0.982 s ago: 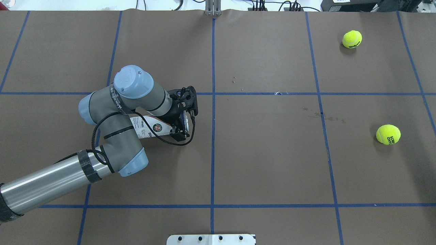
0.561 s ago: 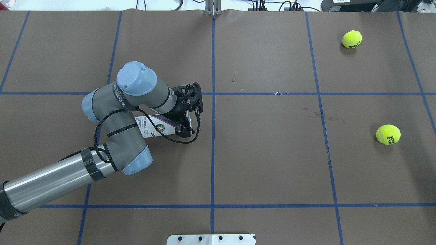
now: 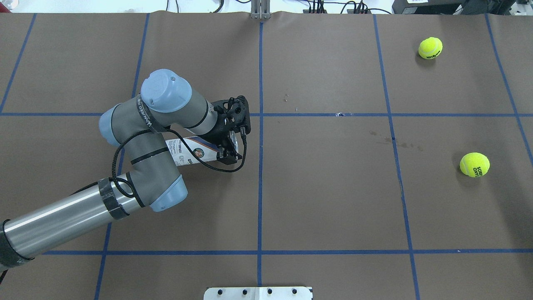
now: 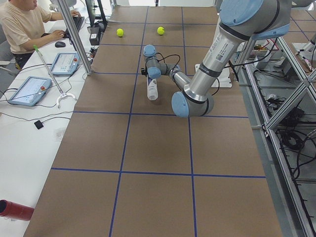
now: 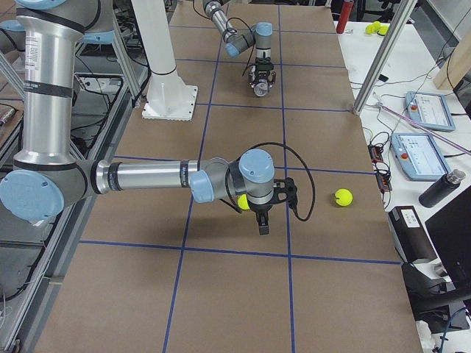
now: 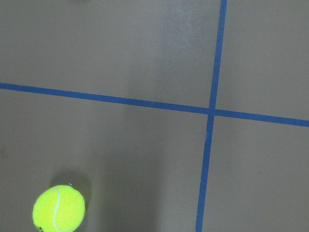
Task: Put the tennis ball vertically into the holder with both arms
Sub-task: 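Hold the can with the left gripper and tilt it upward, then lift and rotate the can upright with the left gripper, open end up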
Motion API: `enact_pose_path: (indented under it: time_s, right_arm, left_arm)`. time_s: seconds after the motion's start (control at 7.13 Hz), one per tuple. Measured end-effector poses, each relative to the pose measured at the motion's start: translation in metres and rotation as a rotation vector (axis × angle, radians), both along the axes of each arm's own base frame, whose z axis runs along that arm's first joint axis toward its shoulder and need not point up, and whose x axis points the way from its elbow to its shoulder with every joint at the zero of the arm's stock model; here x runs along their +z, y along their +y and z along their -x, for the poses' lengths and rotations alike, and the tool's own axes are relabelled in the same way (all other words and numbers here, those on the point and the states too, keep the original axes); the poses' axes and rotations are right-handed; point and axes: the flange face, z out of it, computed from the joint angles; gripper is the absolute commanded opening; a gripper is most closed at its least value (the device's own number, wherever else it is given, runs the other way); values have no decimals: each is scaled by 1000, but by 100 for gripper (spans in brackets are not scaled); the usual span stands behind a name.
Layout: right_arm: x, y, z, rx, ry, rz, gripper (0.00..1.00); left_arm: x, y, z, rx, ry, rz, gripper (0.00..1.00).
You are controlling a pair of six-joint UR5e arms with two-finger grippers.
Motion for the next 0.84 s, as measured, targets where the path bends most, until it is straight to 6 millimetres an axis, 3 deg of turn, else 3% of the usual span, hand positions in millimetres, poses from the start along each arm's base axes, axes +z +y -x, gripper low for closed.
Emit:
enact_pose_path:
  time_s: [0.56, 0.84]
  right_arm:
    - [-2, 0, 0, 0, 0, -5, 100]
    - [-4, 0, 0, 0, -1, -7, 100]
  left_arm:
    - [-67, 12, 36, -35, 155, 4, 70]
    - [-87, 24, 46, -38, 371, 62, 70]
